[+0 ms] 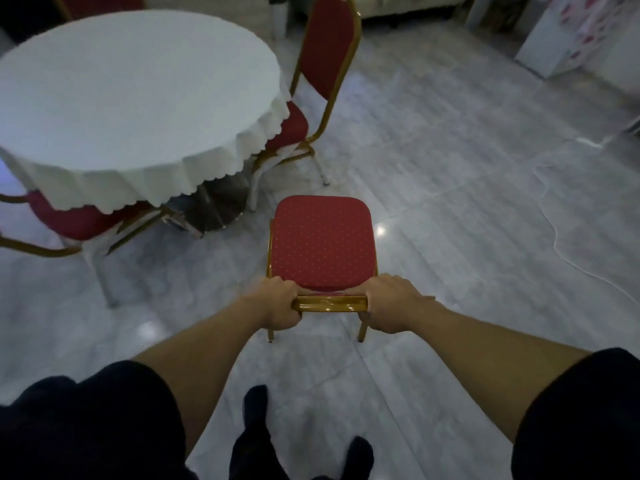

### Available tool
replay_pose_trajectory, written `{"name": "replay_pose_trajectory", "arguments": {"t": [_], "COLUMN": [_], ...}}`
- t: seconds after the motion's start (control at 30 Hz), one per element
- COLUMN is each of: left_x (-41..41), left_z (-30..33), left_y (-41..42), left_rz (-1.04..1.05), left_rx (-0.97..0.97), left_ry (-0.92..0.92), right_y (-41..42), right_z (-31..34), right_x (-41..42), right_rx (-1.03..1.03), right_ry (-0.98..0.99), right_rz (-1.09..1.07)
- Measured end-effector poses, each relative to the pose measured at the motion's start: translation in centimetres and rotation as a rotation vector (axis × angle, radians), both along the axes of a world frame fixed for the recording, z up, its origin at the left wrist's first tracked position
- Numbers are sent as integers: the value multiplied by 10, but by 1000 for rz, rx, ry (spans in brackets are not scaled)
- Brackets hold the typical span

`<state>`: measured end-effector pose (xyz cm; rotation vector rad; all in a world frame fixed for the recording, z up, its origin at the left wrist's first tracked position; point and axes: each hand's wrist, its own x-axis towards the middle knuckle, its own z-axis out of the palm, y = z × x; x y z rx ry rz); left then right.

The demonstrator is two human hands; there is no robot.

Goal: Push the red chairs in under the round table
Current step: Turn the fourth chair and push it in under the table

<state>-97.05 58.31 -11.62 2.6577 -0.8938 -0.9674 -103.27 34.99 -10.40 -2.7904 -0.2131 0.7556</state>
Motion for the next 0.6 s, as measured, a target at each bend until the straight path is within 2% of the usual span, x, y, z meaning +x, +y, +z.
{"name": "replay_pose_trajectory", "arguments": {"t": [0.33, 0.6], "left_x": [-86, -67], "left_z": [-3, -1], "left_y": [3, 14], "left_rz": [310, 443], "left_rx": [22, -47], "left_ry": [26, 114], "right_y": [-4, 11], "right_z": [11, 12], "right_x": [-5, 49], "right_rx": [-26, -50], "right_ry": [9, -12], "right_rz": [276, 395]}}
